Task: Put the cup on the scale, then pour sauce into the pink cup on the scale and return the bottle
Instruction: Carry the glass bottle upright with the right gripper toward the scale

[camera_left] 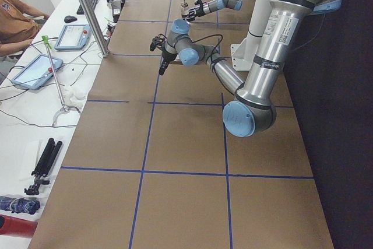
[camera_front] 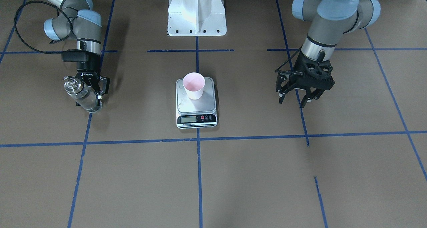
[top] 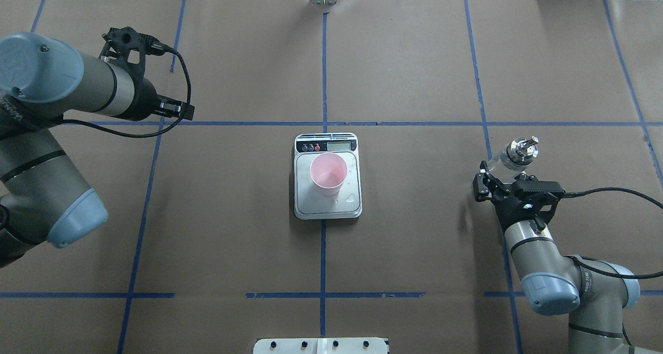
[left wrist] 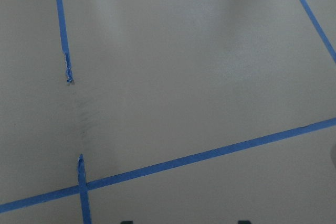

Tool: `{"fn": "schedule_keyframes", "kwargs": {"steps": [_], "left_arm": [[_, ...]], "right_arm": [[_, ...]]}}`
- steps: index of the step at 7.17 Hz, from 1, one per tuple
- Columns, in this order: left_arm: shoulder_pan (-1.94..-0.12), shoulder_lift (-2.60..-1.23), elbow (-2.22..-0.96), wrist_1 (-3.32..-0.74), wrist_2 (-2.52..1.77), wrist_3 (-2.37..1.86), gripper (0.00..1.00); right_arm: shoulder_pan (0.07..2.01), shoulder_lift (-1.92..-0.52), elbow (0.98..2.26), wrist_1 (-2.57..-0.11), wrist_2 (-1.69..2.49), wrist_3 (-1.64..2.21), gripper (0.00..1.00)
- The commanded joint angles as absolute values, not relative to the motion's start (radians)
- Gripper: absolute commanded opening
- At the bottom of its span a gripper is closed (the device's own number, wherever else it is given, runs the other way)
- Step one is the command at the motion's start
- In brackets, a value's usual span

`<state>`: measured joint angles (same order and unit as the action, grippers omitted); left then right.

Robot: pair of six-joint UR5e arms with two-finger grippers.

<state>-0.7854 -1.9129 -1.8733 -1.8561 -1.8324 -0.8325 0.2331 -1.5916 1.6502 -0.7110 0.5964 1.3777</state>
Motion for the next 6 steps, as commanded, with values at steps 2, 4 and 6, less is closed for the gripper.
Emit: {"fn": "schedule_keyframes", "kwargs": {"steps": [2,4,6], "left_arm": [[-0.784,-1.914,-1.873,-1.856,-1.833,-0.839,0.73],[-0.782,-1.914,-1.871,-1.856,-1.833,-0.844,0.73],[-0.784,-1.914,-1.867,-1.855,-1.833,-0.842,0.73]], "right_arm": [[0.256,-1.577,1.702,-0.68,0.583,1.216,0.0],[0.27,-1.537,1.723,-0.68,0.545,1.094,0.0],[0.267,-1.514,1.741,-0.715,0.546,1.082,0.0]]}}
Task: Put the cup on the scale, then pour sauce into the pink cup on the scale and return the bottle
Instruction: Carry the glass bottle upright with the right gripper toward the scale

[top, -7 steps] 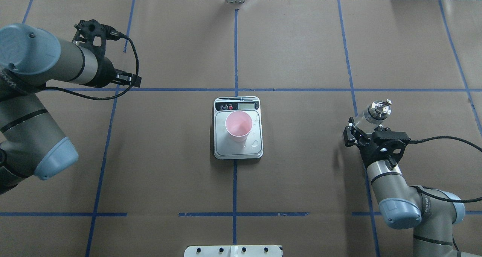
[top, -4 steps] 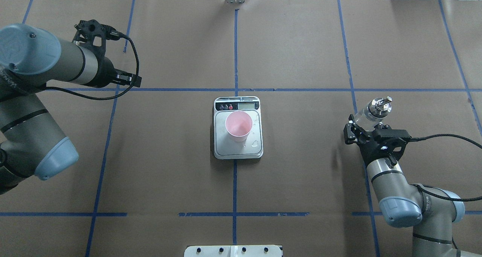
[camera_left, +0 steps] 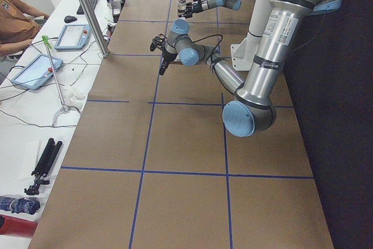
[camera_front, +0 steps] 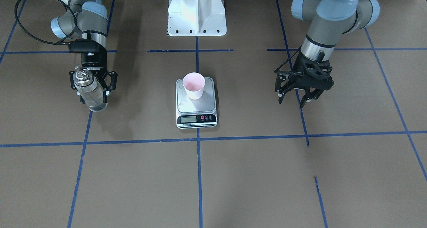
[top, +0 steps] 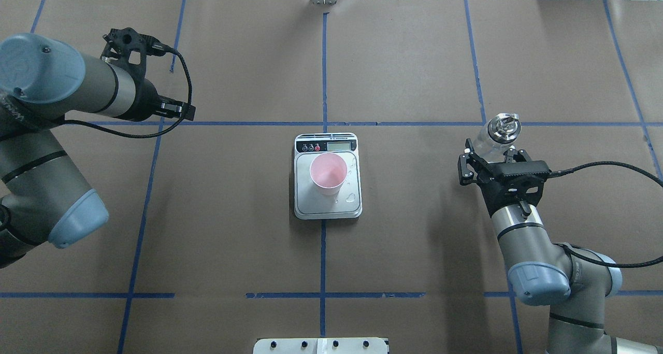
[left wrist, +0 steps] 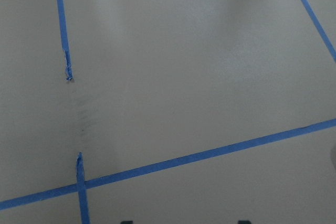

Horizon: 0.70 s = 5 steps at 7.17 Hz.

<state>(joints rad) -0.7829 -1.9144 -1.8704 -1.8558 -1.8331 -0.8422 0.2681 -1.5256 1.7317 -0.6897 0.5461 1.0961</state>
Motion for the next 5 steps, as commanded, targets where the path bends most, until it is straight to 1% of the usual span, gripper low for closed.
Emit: {"fn": "schedule_keyframes", "kwargs": {"steps": [1,2,3,4,5], "left_arm": [[-0.782,-1.914,-1.864,-1.855,-1.833,-0.842,0.73],[-0.782,-1.914,-1.864,-1.856,-1.833,-0.842,0.73],[-0.782,-1.913,-1.862,-1.855,-1.832,-0.841,0.73],[-0.782,-1.914,-1.858,-1.855,-1.833,-0.844,0.73],[-0.779,-1.913,-1.852,-1.856,-1.832,-0.844,0.73]], "right_arm": [[0.267,-1.496,1.758,-0.807,0.558,1.077,0.0],[0.267,-1.452,1.787,-0.848,0.608,1.08,0.0],[0.268,-1.418,1.789,-0.95,0.629,1.078,0.0],[0.27,-1.373,1.805,-1.066,0.661,1.078,0.0],[0.27,-1.324,1.848,-1.244,0.663,1.078,0.0]]}}
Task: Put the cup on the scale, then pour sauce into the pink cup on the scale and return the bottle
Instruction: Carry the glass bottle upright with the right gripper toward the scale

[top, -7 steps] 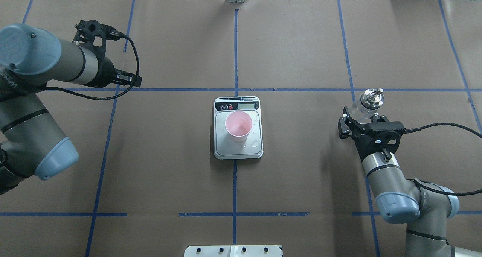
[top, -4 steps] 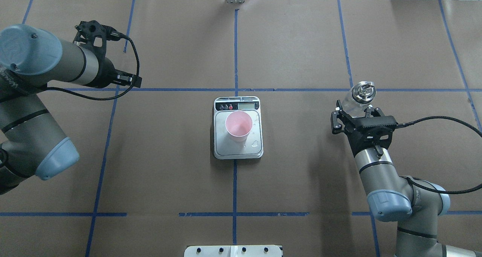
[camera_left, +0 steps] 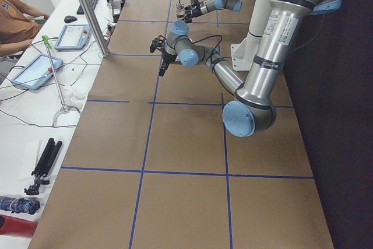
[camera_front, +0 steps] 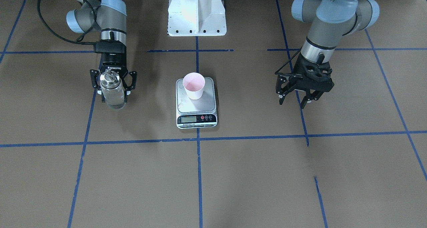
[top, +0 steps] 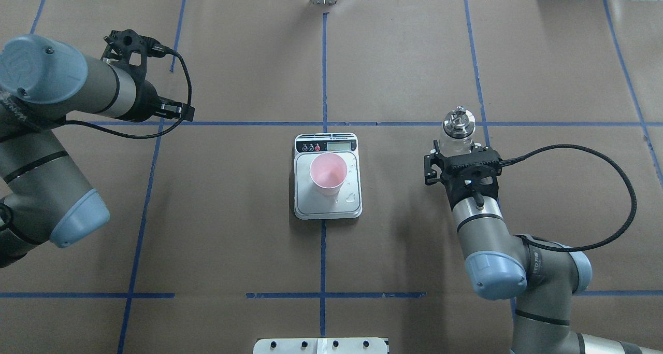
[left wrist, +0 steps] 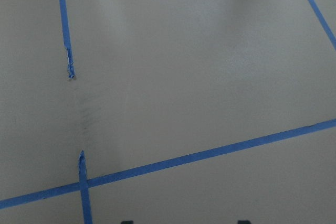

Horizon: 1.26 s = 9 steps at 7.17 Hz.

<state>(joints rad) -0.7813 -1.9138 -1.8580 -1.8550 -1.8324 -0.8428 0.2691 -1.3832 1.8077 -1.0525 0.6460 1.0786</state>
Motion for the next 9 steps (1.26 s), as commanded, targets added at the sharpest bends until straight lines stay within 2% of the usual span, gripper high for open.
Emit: {"fn": "schedule_keyframes", "kwargs": {"steps": [1,3,7,9], "left_arm": [[-0.779,-1.913,-1.848,-1.856,-1.833,-0.842,0.73],[-0.779,-1.913,-1.847,-1.856,-1.833,-0.839,0.73],[-0.778,-1.919,-1.835,-1.858,-1.833,-0.841,0.72],[-0.776,-1.919,-1.835,-1.856,-1.833,-0.841,0.72]], "right_arm": [[0.265,-1.298,1.897,-1.369,0.667,1.077,0.0],[0.262,-1.25,1.919,-1.382,0.808,1.078,0.0],[0.276,-1.227,1.917,-1.381,0.804,1.313,0.0],[0.276,-1.223,1.924,-1.379,0.813,1.29,0.0]]}}
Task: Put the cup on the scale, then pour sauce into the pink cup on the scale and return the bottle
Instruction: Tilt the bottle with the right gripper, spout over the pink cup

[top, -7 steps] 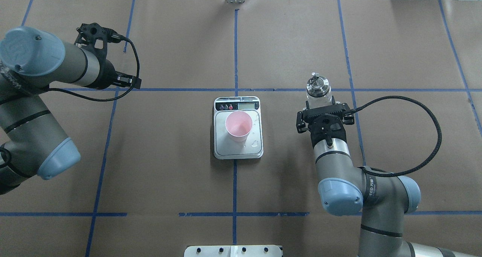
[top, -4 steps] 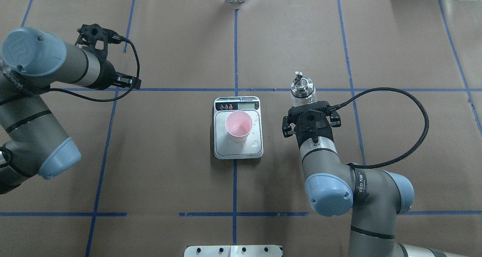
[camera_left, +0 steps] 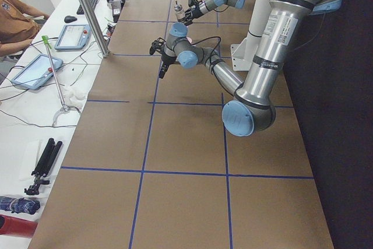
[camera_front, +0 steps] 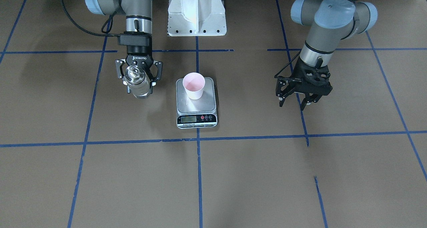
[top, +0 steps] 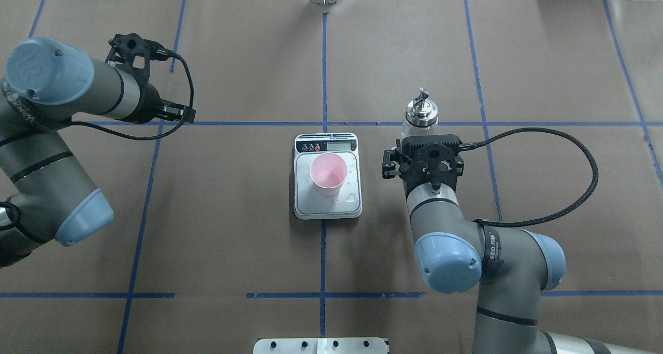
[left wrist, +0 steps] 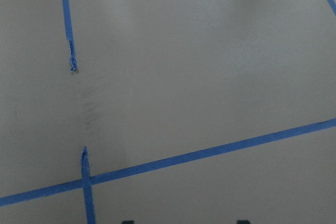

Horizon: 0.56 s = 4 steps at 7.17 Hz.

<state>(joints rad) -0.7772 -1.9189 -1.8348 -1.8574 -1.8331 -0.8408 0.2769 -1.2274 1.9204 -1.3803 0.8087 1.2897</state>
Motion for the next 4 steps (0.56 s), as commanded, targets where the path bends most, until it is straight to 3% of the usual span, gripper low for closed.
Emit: {"fn": "schedule_keyframes", "kwargs": {"steps": [1,4], "left_arm": [[-0.776,-1.921,-1.835,-1.858,-1.833,-0.842,0.72],[-0.776,-1.921,-1.833,-1.858,-1.833,-0.844,0.72]], "right_arm": [[0.276,-1.223,1.922,-1.367,0.811,1.293,0.0],[0.25,-1.227,1.898,-1.473,0.714,1.129,0.0]]}}
